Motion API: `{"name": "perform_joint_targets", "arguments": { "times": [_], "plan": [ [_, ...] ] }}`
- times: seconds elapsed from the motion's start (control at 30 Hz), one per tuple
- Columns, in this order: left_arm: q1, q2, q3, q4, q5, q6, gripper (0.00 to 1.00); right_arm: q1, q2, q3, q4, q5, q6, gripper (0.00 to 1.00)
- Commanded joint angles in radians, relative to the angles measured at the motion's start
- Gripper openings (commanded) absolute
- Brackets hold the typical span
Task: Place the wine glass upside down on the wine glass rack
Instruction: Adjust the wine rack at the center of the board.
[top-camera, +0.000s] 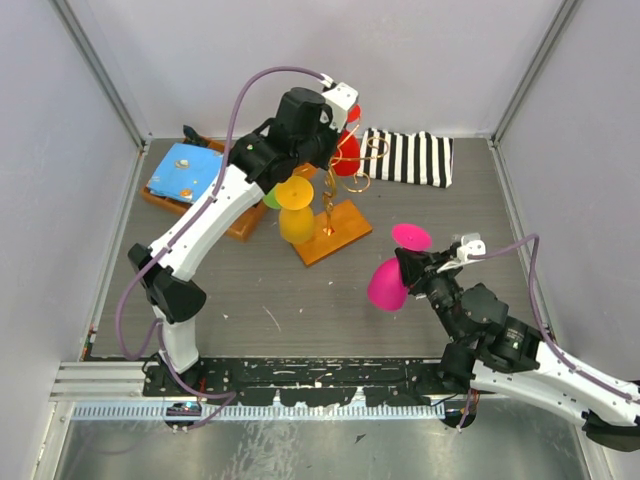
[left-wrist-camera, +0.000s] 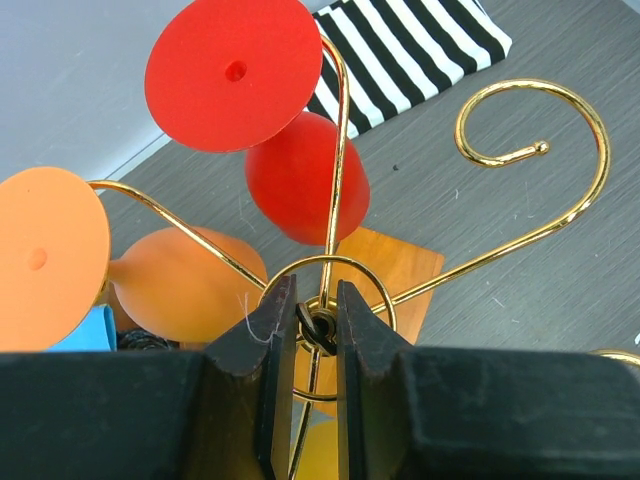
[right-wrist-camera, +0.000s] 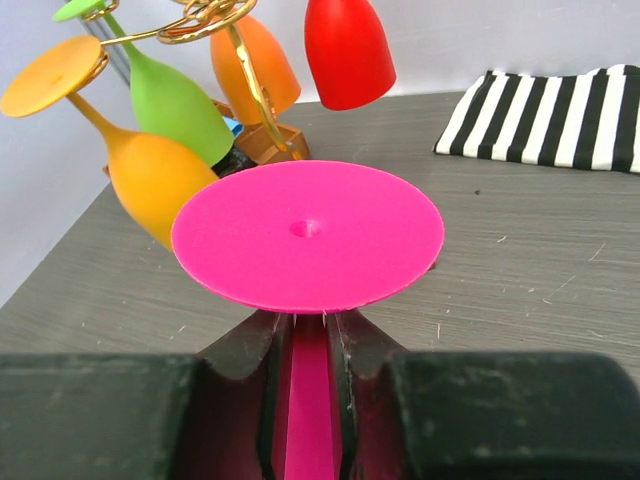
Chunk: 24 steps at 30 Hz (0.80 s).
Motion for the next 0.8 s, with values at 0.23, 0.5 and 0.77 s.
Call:
{"name": "perform_joint_targets", "arguments": {
  "times": [0.23, 0.5, 0.77],
  "plan": [
    [-0.01, 0.011, 0.025, -0.009, 0.056, -0.004, 0.27, 0.003, 0.113, 0.044, 0.089, 0.039, -0.055, 0.01],
    [-0.011, -0.002, 0.056, -0.003, 0.09, -0.032, 0.47, 0.003, 0.18, 0.05, 0.157, 0.111, -0.1, 0.01],
    [-0.011, -0.026, 0.055, 0.011, 0.081, -0.044, 0.56, -0.057, 0.177, 0.058, 0.23, 0.143, -0.22, 0.01]
  ]
}}
